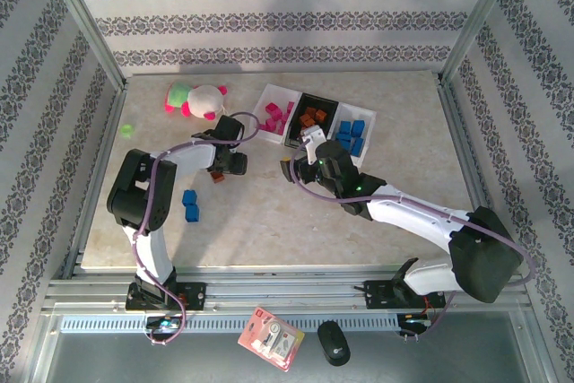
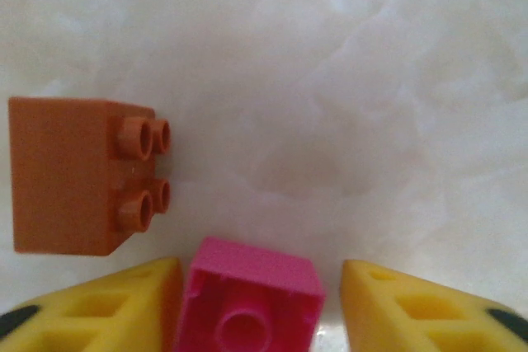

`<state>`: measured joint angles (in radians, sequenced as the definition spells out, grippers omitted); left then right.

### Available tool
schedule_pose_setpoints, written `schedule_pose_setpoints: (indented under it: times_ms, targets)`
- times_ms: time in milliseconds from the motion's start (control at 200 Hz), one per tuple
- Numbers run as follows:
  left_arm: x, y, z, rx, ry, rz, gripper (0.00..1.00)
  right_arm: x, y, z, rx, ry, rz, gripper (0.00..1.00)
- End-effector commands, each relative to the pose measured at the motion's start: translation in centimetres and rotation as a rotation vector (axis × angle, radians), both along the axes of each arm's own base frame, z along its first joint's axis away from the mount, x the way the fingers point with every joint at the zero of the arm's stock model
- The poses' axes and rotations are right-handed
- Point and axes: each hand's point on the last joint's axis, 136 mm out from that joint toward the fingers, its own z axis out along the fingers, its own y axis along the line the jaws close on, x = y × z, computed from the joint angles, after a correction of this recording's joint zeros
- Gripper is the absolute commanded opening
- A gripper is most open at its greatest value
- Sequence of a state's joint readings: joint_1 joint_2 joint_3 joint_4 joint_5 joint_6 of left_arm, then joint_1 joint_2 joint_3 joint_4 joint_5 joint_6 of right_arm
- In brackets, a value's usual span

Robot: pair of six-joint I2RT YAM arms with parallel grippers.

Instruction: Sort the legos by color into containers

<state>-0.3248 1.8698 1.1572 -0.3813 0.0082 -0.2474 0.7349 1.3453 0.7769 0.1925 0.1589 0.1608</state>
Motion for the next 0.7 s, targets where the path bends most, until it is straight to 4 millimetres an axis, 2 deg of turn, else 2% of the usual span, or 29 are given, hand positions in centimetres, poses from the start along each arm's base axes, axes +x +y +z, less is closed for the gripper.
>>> schedule_pose_setpoints:
  times_ms: [0, 120, 240, 405, 545, 695]
  targets:
    - [0.6, 0.1, 0.4, -0.007, -0.002, -0.005, 0.42, 0.4, 0.1, 1.4, 0.050, -0.018, -0.001, 0.89]
    - [0.7, 0.2, 1.9, -0.019, -0.037, 0.010, 0.34, 0.2, 0.4, 1.9, 0.074, -0.022, 0.019, 0.89]
    - [0.9, -0.4, 4.0, -0.059, -0.081, 0.014, 0.31, -0.5, 0.8, 2.5, 0.102, -0.027, 0.067, 0.89]
    - [1.7, -3.3, 6.6, -0.140, -0.153, -0.056, 0.31, -2.0, 2.1, 2.8, 0.160, -0.010, 0.172, 0.89]
    - [3.3, -5.4, 9.0, -0.185, -0.210, -0.090, 0.30, -2.6, 2.0, 3.4, 0.185, -0.016, 0.184, 0.89]
    - [6.6, -7.1, 11.5, -0.200, -0.282, -0.113, 0.30, -2.5, 1.3, 3.5, 0.182, -0.029, 0.163, 0.89]
